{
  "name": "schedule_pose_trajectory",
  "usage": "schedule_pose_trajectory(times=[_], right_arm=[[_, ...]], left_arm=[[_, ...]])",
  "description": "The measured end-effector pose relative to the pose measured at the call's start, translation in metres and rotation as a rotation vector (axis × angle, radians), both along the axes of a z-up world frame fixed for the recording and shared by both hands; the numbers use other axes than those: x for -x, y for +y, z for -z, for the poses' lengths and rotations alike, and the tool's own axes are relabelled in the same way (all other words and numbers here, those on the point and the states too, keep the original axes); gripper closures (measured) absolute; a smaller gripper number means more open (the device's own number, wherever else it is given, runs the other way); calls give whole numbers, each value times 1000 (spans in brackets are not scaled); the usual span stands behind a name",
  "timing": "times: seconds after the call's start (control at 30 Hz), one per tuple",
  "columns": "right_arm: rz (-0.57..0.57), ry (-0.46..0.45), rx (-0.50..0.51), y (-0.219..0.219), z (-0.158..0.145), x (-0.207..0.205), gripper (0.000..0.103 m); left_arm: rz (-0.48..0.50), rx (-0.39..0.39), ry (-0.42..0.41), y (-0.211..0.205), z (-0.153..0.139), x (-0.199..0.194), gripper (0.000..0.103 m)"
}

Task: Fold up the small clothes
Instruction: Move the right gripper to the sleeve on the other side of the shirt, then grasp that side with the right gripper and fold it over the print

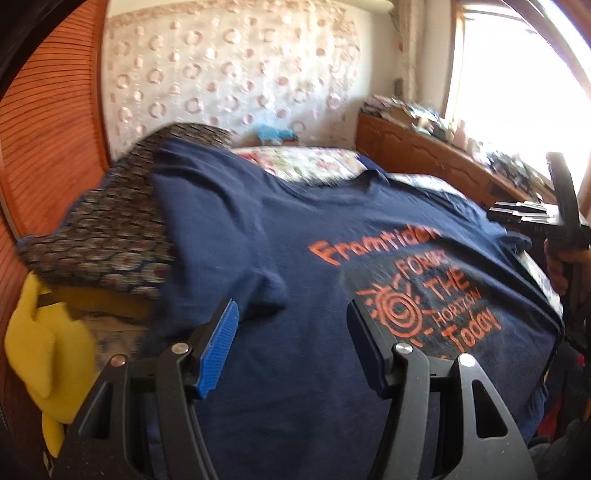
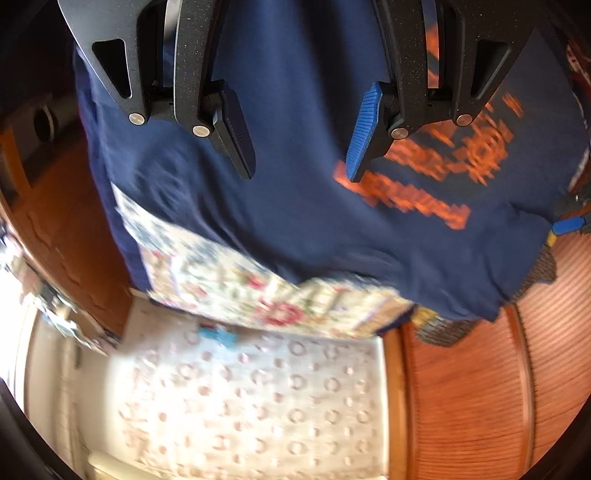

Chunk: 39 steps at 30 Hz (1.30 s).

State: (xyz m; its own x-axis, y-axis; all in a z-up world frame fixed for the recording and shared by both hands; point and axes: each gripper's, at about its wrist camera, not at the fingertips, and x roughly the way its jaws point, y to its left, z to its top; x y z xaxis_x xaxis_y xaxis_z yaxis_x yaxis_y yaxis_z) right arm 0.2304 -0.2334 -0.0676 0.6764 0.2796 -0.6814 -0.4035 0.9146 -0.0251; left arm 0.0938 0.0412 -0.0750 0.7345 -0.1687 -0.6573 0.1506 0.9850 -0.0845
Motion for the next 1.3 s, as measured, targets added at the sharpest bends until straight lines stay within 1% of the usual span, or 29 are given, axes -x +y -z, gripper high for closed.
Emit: schedule_pose_trajectory(times=[0.1,0.2,0.27,0.4,0.47,0.53,0.57,0.7,0.8,0.87,0.9,1.13,1.2,1.23,1.3], right_arm=[[74,35,13,-40,10,1,51],[141,42,25,-78,16,2,51],[184,47,34,-101,20,2,51],[275,85,31,-145,34,-4,51],[302,107,21,-157,40,-8,51],[318,137,-11,-169,46,-11,51],[326,151,-31,-175,48,-12,51],[332,186,-85,-185,50,-11,51],[326,203,-96,-188,52,-11,52],[325,211,-105,-189,52,-9,53],[327,215,-109,-189,51,-10,53],[331,230,-143,-190,53,-14,55],[323,237,-168,-189,53,-17,62],[324,232,-166,-189,53,-17,63],[333,212,-144,-188,51,-15,72]], left_arm=[[23,-34,40,-12,10,-11,42],[37,-36,84,-19,18,-20,42],[47,-43,102,-23,21,-25,42],[67,-61,127,-32,24,-32,42],[78,-72,146,-35,28,-35,42],[83,-83,162,-36,32,-39,42],[83,-87,156,-37,32,-39,42],[85,-86,155,-36,32,-40,42],[88,-90,155,-38,32,-42,40],[95,-89,157,-39,33,-45,36],[101,-90,158,-41,34,-46,32],[96,-101,166,-42,36,-50,21],[90,-98,168,-41,36,-50,20],[89,-97,169,-41,36,-50,20],[87,-99,169,-41,36,-51,19]])
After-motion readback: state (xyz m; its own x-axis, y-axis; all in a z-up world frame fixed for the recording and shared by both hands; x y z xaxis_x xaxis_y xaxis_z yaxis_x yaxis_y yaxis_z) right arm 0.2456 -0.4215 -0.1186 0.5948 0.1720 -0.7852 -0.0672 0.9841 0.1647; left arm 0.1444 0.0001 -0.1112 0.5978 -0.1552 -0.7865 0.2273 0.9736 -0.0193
